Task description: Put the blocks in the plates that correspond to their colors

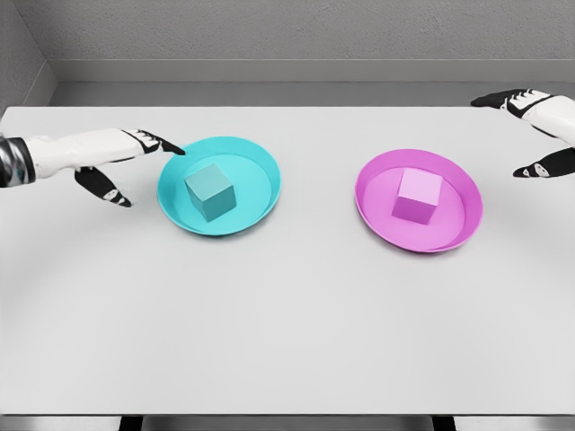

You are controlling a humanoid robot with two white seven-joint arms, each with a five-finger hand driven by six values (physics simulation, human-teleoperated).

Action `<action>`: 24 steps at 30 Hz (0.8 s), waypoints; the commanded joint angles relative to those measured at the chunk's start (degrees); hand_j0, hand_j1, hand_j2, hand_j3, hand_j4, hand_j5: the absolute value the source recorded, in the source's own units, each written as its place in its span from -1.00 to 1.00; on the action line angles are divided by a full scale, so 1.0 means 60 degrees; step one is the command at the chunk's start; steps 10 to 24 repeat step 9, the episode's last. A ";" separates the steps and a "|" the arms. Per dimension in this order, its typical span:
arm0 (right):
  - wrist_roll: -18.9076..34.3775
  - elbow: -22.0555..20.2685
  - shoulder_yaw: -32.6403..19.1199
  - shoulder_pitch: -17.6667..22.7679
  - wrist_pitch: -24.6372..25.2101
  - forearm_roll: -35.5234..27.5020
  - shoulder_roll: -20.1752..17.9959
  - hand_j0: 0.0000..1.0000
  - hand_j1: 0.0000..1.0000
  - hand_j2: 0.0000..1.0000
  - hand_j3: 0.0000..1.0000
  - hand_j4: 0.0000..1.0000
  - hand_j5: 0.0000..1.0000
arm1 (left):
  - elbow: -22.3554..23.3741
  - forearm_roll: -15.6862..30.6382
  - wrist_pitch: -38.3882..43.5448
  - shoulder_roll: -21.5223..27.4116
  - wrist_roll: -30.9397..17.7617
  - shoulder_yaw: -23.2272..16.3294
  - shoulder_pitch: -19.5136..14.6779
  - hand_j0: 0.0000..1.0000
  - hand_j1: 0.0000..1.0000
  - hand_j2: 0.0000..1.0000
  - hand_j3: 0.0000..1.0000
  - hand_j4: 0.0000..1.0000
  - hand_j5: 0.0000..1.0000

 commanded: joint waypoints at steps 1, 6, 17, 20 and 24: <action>-0.0005 -0.0003 0.0000 0.0000 0.0029 -0.0002 -0.0007 1.00 1.00 1.00 1.00 1.00 1.00 | 0.0259 0.0217 0.0028 0.0230 0.0005 0.0061 0.0014 1.00 1.00 1.00 1.00 1.00 1.00; -0.0005 -0.0047 0.0000 -0.0015 0.0029 -0.0002 -0.0051 1.00 1.00 1.00 1.00 1.00 1.00 | 0.0523 0.0217 0.0028 0.0230 0.0005 0.0076 0.0015 1.00 1.00 1.00 1.00 1.00 1.00; -0.0005 -0.0106 0.0014 0.0029 0.0029 0.0042 -0.0066 1.00 1.00 1.00 1.00 1.00 1.00 | 0.0670 0.0217 0.0028 0.0230 0.0005 0.0179 0.0029 1.00 1.00 1.00 1.00 1.00 1.00; -0.0005 -0.0106 0.0014 0.0029 0.0029 0.0042 -0.0066 1.00 1.00 1.00 1.00 1.00 1.00 | 0.0670 0.0217 0.0028 0.0230 0.0005 0.0179 0.0029 1.00 1.00 1.00 1.00 1.00 1.00; -0.0005 -0.0106 0.0014 0.0029 0.0029 0.0042 -0.0066 1.00 1.00 1.00 1.00 1.00 1.00 | 0.0670 0.0217 0.0028 0.0230 0.0005 0.0179 0.0029 1.00 1.00 1.00 1.00 1.00 1.00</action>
